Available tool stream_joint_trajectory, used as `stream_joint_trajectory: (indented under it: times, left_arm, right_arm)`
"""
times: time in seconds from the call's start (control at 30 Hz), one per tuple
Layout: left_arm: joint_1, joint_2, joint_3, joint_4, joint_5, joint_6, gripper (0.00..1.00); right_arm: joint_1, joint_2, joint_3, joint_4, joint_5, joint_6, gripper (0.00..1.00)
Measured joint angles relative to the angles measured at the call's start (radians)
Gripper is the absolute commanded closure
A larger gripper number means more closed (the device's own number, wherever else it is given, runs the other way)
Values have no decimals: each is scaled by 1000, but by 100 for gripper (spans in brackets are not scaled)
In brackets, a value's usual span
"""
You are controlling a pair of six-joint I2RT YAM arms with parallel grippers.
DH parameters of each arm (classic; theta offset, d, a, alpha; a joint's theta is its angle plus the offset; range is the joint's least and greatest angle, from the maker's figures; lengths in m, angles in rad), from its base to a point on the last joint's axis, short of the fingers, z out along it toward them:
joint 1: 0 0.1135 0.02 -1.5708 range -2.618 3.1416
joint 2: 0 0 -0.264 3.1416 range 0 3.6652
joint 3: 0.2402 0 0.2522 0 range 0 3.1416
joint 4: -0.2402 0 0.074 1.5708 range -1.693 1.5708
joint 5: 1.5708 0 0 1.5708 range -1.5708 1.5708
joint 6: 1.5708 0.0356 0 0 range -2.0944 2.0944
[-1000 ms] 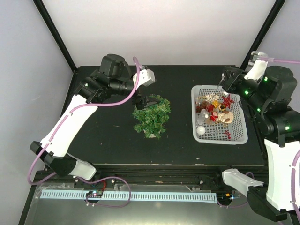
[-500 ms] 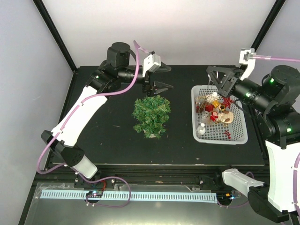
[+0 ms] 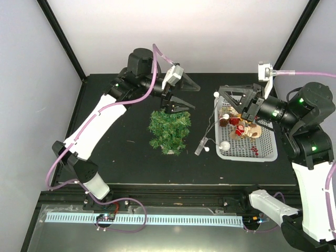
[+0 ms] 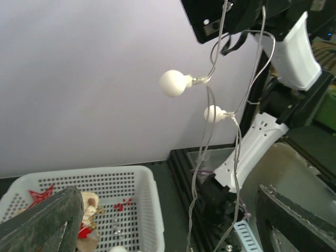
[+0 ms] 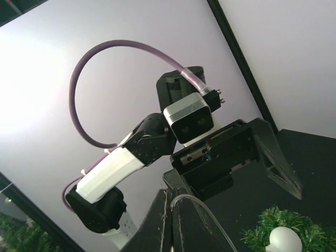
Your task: Decorate the small christmas tree
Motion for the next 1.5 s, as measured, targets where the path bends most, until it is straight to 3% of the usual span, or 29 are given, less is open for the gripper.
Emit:
stream_joint_trajectory:
  times: [0.5,0.67,0.73,1.1,1.33,1.4,1.5]
  left_arm:
    - [-130,84,59,-24,43,13,6]
    - [-136,84,61,-23,43,4,10]
    - [-137,84,61,-15,43,-8,14]
    - [-165,95,71,36,77,-68,59]
    - [-171,97,71,31,111,-59,78]
    - [-173,97,71,30,119,-55,79]
    - [-177,97,71,29,124,-53,70]
  right_arm:
    - [38,-26,-114,152,-39,102,99]
    - [47,-42,-137,183,-45,121,99]
    - [52,-45,-149,195,-49,127,99]
    - [74,-47,-175,218,-57,146,99]
    - [74,-49,-187,227,-56,146,99]
    - [74,-49,-192,230,-57,147,99]
    - [75,-49,-199,233,-57,149,99]
